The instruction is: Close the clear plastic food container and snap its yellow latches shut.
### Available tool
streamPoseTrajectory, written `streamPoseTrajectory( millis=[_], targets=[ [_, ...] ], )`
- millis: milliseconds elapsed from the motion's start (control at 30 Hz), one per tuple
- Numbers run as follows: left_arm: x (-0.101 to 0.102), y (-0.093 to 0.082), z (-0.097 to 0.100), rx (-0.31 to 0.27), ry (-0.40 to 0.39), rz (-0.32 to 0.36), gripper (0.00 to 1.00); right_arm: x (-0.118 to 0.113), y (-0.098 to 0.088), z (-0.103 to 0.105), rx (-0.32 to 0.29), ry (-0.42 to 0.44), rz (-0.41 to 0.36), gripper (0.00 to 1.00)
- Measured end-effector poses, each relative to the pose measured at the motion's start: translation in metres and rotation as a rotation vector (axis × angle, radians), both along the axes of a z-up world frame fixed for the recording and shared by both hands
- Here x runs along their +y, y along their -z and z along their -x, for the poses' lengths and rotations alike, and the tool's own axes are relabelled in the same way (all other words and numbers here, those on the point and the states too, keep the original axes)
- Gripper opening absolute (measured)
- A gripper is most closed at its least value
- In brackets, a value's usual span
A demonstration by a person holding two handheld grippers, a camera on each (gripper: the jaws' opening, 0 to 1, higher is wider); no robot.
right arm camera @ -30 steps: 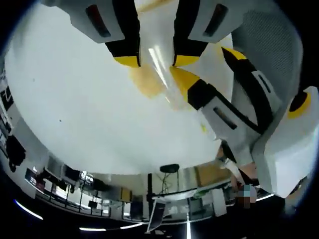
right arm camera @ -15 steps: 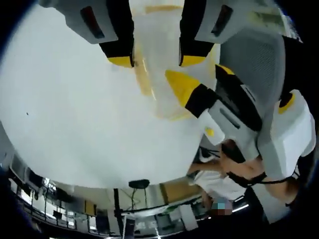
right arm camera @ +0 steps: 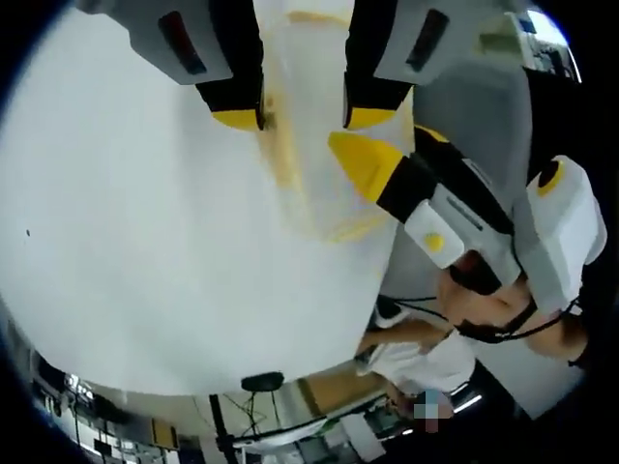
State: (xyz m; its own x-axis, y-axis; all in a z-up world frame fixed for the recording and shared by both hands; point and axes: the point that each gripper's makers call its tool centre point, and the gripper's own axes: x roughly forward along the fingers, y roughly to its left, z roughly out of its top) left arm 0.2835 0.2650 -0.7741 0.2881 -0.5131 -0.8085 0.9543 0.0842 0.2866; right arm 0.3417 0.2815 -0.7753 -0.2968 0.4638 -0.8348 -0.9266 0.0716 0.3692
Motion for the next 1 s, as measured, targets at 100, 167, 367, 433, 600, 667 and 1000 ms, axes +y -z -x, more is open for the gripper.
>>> streamPoseTrajectory(
  millis=[100, 167, 367, 433, 600, 667, 1000],
  targets=[
    [0.0, 0.001, 0.001, 0.0, 0.025, 0.026, 0.57, -0.003, 0.001, -0.002, 0.037, 0.051, 0.015, 0.29],
    [0.0, -0.001, 0.002, 0.002, 0.03, 0.045, 0.56, -0.005, 0.001, 0.0, 0.04, 0.053, 0.005, 0.29],
    [-0.002, 0.0, 0.001, 0.001, 0.047, 0.058, 0.55, -0.005, 0.001, 0.0, 0.033, 0.057, 0.008, 0.29],
    [-0.002, 0.001, 0.001, 0.001, 0.047, 0.054, 0.55, -0.005, 0.001, 0.001, 0.038, 0.065, 0.017, 0.28],
    [-0.004, 0.001, 0.007, -0.014, 0.055, 0.057, 0.52, -0.01, 0.002, 0.006, 0.054, 0.059, 0.059, 0.28],
    [-0.003, 0.001, 0.006, -0.014, 0.048, 0.067, 0.51, -0.01, 0.003, 0.004, 0.055, 0.061, 0.064, 0.27],
    [-0.004, 0.0, 0.008, 0.007, 0.059, 0.076, 0.49, -0.016, 0.01, 0.012, 0.082, 0.079, 0.155, 0.24]
  ],
)
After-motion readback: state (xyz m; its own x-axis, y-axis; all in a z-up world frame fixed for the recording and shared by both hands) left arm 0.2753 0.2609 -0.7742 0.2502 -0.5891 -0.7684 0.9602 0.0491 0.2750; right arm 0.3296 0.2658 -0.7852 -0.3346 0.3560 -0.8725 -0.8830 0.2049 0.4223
